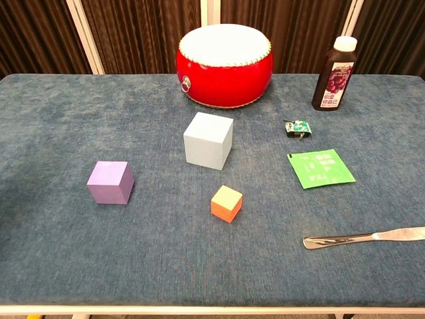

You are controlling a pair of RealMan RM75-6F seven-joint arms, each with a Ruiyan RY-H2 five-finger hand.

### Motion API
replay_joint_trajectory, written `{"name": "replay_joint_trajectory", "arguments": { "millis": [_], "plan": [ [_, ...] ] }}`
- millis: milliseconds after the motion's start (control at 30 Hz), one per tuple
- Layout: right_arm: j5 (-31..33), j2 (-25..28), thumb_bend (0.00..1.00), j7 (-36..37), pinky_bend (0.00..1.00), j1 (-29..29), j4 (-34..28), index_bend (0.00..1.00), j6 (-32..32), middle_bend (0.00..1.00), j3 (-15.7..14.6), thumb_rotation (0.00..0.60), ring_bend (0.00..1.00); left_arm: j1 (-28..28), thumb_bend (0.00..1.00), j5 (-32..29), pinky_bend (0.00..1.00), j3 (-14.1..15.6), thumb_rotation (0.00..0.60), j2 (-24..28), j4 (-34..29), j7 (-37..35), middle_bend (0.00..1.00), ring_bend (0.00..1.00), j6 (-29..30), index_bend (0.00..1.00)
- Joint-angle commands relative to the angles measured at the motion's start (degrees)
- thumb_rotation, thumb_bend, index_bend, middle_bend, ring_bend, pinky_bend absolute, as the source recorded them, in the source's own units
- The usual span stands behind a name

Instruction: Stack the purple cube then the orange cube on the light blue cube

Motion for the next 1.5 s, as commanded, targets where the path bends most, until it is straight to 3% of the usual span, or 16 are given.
{"name": "replay_joint_trajectory", "arguments": {
  "millis": [33,367,600,767,867,1033,1300,1500],
  "plan": [
    [0.01,-0.01,0.21,0.01,0.0,0.02,0.01,0.0,-0.06,0.0,0.0,0.6,0.0,-0.01,0.09,-0.01,0.27,-0.01,0.6,0.06,-0.15,0.08,0.26,0.21,-0.03,0.21],
    [0.12,0.11,0.21,0.46,0.0,0.04,0.12,0.0,-0.02,0.0,0.11,0.6,0.0,-1.17,0.09,0.95,0.27,-0.71,0.6,0.26,-1.44,0.34,0.26,0.21,-0.64,0.21],
    [0.7,-0.1,0.21,-0.09,0.0,0.17,0.12,0.0,-0.36,0.0,0.19,0.6,0.0,-4.08,0.09,-0.5,0.27,-2.42,0.6,1.26,-4.24,1.18,0.26,0.21,-4.63,0.21],
    [-2.11,-0.96,0.22,0.43,0.0,-0.61,1.22,0.0,2.31,0.0,0.04,0.6,0.0,-9.5,0.09,-3.37,0.27,-4.2,0.6,1.59,-7.49,3.96,0.26,0.21,-13.06,0.21],
    [-2.81,-1.3,0.22,0.59,0.0,-0.71,1.78,0.0,2.4,0.01,-0.3,0.6,0.0,-14.52,0.09,-7.23,0.28,-5.73,0.6,1.5,-8.43,7.14,0.26,0.21,-21.0,0.21],
    [-3.71,-1.41,0.22,0.77,0.0,-0.95,2.32,0.0,2.81,0.0,-0.66,0.6,0.0,-22.45,0.09,-13.43,0.28,-8.66,0.6,-1.93,-6.04,12.72,0.27,0.21,-29.67,0.23],
    [-2.54,-1.24,0.22,2.01,0.0,-0.81,2.85,0.0,2.71,0.0,-0.1,0.6,0.0,-32.48,0.09,-19.35,0.28,-13.01,0.6,-6.52,-1.62,15.42,0.27,0.21,-35.71,0.24],
    [-2.2,-0.94,0.22,1.78,0.0,-0.37,2.43,0.0,2.04,0.0,0.15,0.6,0.0,-37.44,0.09,-24.71,0.28,-13.32,0.6,-9.74,1.6,13.63,0.27,0.21,-39.26,0.24]
  ]
}}
